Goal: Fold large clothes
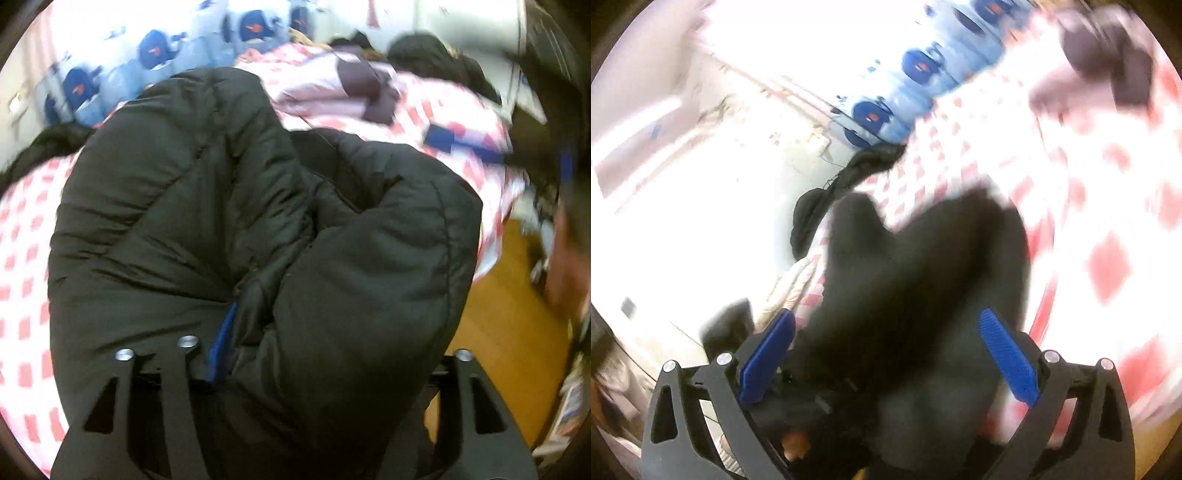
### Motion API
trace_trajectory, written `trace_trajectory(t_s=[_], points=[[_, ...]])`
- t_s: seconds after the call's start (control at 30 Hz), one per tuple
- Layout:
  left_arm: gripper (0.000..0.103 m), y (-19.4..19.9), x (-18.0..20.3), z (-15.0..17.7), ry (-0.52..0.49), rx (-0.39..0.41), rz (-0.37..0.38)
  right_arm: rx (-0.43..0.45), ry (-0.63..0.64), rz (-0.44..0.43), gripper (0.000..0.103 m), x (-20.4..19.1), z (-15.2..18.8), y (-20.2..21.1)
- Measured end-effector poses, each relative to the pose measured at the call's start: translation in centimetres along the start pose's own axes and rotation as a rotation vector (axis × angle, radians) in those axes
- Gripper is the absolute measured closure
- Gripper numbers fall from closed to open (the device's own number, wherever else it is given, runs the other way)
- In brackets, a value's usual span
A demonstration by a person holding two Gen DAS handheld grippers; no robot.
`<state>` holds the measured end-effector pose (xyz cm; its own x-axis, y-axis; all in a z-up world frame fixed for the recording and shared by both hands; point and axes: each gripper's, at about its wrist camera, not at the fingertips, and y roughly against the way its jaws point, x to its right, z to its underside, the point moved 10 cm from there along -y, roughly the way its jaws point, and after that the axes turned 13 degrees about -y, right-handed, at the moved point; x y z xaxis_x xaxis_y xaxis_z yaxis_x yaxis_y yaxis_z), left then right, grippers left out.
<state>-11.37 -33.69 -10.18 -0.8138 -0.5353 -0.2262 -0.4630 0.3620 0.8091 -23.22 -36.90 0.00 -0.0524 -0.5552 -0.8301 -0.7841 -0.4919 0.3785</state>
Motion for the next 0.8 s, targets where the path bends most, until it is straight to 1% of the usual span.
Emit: trace_trajectory(t_s=[0.03, 0.07, 0.1, 0.13, 0.17, 0.2, 0.23, 0.27, 0.3, 0.33, 0.37, 0.4, 0.43, 0.47, 0.53, 0.57, 0.6, 0.63, 0.67, 0.7, 0.73, 0.77, 0.8], points=[[0.039, -0.3, -0.1, -0.3, -0.023, -0.011, -0.016, 0.005, 0.058, 0.032, 0.007, -1.1, -0.6, -0.2], [0.036, 1.2, 2.1, 0.8, -0.045, -0.021, -0.03, 0.003, 0.111, 0.058, 0.007, -2.1, -1.2, -0.9], [0.035, 1.6, 3.7, 1.9, -0.078, -0.035, -0.041, -0.01, 0.176, 0.09, 0.007, -3.4, -1.4, -2.2], [0.033, 2.6, 4.9, 1.9, -0.104, -0.043, -0.042, -0.027, 0.227, 0.118, 0.007, -4.3, -1.3, -3.5], [0.032, 3.2, 4.5, 1.3, -0.116, -0.049, -0.036, -0.051, 0.271, 0.153, 0.007, -4.9, -1.3, -5.0], [0.032, 5.0, 5.5, 1.8, -0.121, -0.05, -0.019, -0.089, 0.315, 0.197, 0.007, -5.0, -1.0, -6.8], [0.032, 5.8, 6.1, 2.1, -0.128, -0.046, -0.002, -0.121, 0.36, 0.246, 0.007, -4.4, -0.9, -8.5], [0.032, 7.3, 6.1, 2.6, -0.126, -0.037, 0.045, -0.126, 0.365, 0.276, 0.007, -3.8, -0.2, -9.3], [0.032, 8.1, 5.8, 2.7, -0.116, -0.028, 0.079, -0.135, 0.38, 0.375, 0.007, -2.0, -0.5, -10.7], [0.032, 9.4, 5.5, 3.1, -0.093, -0.011, 0.126, -0.146, 0.405, 0.463, 0.007, 0.1, -0.5, -11.3], [0.032, 10.7, 5.1, 3.3, -0.058, 0.006, 0.184, -0.168, 0.391, 0.458, 0.007, 1.4, 0.0, -11.6], [0.032, 12.4, 4.4, 3.5, 0.012, 0.042, 0.279, -0.193, 0.319, 0.433, 0.007, 2.9, 0.5, -11.6], [0.032, 13.6, 3.3, 3.4, 0.071, 0.07, 0.33, -0.197, 0.31, 0.443, 0.007, 3.8, 0.7, -11.5], [0.032, 14.4, 2.0, 3.4, 0.13, 0.098, 0.346, -0.193, 0.321, 0.468, 0.007, 4.7, 1.1, -11.4], [0.031, 15.6, -2.1, 2.2, 0.252, 0.165, 0.304, -0.192, 0.318, 0.494, 0.007, 5.7, 1.4, -11.1], [0.028, 15.5, -4.0, 1.6, 0.3, 0.186, 0.285, -0.194, 0.308, 0.507, 0.007, 6.0, 1.6, -10.9], [0.028, 14.8, -5.5, 1.1, 0.334, 0.191, 0.271, -0.19, 0.308, 0.518, 0.007, 6.0, 1.4, -10.8], [0.028, 14.1, -6.8, 1.3, 0.378, 0.183, 0.251, -0.183, 0.311, 0.535, 0.007, 5.8, 1.4, -10.4], [0.027, 13.4, -8.0, 2.2, 0.439, 0.167, 0.228, -0.171, 0.312, 0.556, 0.007, 5.7, 1.3, -9.9], [0.028, 13.1, -8.2, 4.2, 0.497, 0.158, 0.216, -0.159, 0.313, 0.574, 0.007, 5.5, 1.2, -9.3], [0.028, 12.3, -9.7, 5.5, 0.579, 0.151, 0.216, -0.152, 0.311, 0.594, 0.007, 5.7, 1.1, -9.1], [0.028, 11.5, -11.1, 6.7, 0.642, 0.148, 0.237, -0.152, 0.295, 0.614, 0.007, 6.4, 1.6, -8.9], [0.028, 10.5, -12.8, 8.6, 0.742, 0.138, 0.283, -0.164, 0.267, 0.617, 0.007, 7.3, 1.8, -9.0]])
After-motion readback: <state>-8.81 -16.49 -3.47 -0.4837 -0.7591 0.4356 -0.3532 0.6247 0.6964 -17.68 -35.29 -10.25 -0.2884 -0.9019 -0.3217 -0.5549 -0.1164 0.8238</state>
